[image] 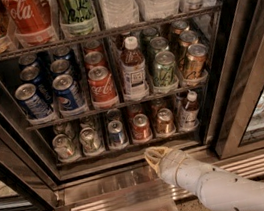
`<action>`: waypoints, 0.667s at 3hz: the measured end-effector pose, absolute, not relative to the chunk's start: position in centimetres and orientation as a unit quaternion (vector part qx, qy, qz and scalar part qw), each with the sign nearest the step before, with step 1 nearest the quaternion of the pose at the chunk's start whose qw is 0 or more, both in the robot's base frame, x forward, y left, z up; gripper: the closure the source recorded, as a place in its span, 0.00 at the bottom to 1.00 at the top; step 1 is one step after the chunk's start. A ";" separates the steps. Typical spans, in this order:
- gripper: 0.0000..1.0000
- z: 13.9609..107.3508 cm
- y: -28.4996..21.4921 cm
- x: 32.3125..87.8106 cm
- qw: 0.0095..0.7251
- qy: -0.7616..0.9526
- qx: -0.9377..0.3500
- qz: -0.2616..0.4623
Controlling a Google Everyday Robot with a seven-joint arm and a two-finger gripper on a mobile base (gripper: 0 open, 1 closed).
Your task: Pick coke can from bottom shelf of fridge
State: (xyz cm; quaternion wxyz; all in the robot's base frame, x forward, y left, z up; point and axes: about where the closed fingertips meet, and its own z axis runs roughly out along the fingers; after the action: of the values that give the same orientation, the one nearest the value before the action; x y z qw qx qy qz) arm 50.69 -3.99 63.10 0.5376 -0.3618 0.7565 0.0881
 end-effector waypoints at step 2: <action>0.58 62.6 -4.2 53.2 0.543 0.757 -0.359 0.064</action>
Offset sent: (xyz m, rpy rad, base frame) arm 0.0411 -0.0052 -0.0058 -0.0453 -0.0487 -0.0497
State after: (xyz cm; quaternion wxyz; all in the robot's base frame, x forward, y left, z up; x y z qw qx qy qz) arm 53.17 -4.23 62.62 0.5429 -0.3589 0.7565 0.0642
